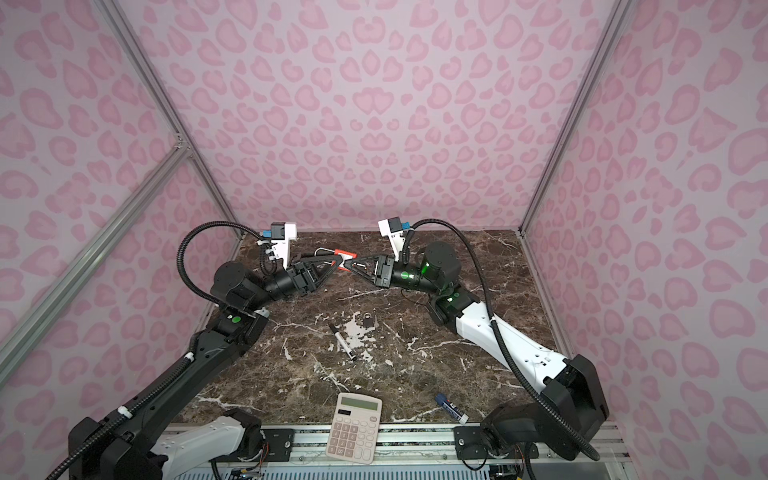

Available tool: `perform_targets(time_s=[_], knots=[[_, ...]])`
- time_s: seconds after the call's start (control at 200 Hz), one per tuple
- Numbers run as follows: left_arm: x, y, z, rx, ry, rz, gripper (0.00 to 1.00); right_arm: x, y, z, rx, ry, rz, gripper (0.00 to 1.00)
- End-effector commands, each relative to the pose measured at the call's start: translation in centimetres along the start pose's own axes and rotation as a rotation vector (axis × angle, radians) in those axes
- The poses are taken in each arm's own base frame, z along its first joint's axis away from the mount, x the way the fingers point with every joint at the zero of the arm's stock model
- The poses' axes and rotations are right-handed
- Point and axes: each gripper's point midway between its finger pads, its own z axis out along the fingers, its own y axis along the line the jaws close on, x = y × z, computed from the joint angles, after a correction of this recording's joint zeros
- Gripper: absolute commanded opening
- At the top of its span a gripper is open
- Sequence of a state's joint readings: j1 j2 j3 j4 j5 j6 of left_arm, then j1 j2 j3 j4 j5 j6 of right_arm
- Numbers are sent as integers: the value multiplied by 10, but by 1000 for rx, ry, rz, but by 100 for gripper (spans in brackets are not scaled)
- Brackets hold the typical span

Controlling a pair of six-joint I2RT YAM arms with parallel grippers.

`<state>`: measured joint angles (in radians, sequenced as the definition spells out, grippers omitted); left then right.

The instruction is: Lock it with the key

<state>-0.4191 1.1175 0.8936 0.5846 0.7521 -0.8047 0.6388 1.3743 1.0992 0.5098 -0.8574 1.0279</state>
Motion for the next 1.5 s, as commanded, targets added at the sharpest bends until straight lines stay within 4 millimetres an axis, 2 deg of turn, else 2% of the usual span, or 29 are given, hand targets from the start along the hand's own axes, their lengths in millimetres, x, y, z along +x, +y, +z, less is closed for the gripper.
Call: perform_targets(time_s=[0.0, 0.17, 0.28, 0.38, 0.49, 0.76, 1.1, 1.245, 1.35, 1.495], knots=[[-5, -11, 0, 50, -12, 32, 34, 3, 3, 2, -22, 11, -19, 8], [-8, -12, -2, 42, -29, 41, 13, 4, 0, 2, -12, 14, -26, 12], [-9, -12, -3, 38, -36, 37, 4, 2, -3, 0, 3, 7, -30, 32], [-10, -12, -3, 39, -41, 32, 4, 0, -5, -3, 9, 1, -30, 46], [-13, -14, -3, 42, -50, 34, 4, -5, -7, -10, 17, -15, -32, 53], [-15, -10, -4, 34, -59, 28, 4, -13, -15, -29, 50, -62, -25, 57], [-15, -9, -4, 35, -59, 21, 4, 2, -30, -25, 105, -7, -27, 58], [-15, -9, -5, 34, -60, 20, 4, 15, -47, -21, 199, 49, -62, 58], [-15, -10, -5, 33, -60, 20, 4, 14, -61, -27, 308, 42, -112, 58], [-15, -9, -6, 28, -58, 22, 4, 5, -47, -35, 303, -10, -217, 61]])
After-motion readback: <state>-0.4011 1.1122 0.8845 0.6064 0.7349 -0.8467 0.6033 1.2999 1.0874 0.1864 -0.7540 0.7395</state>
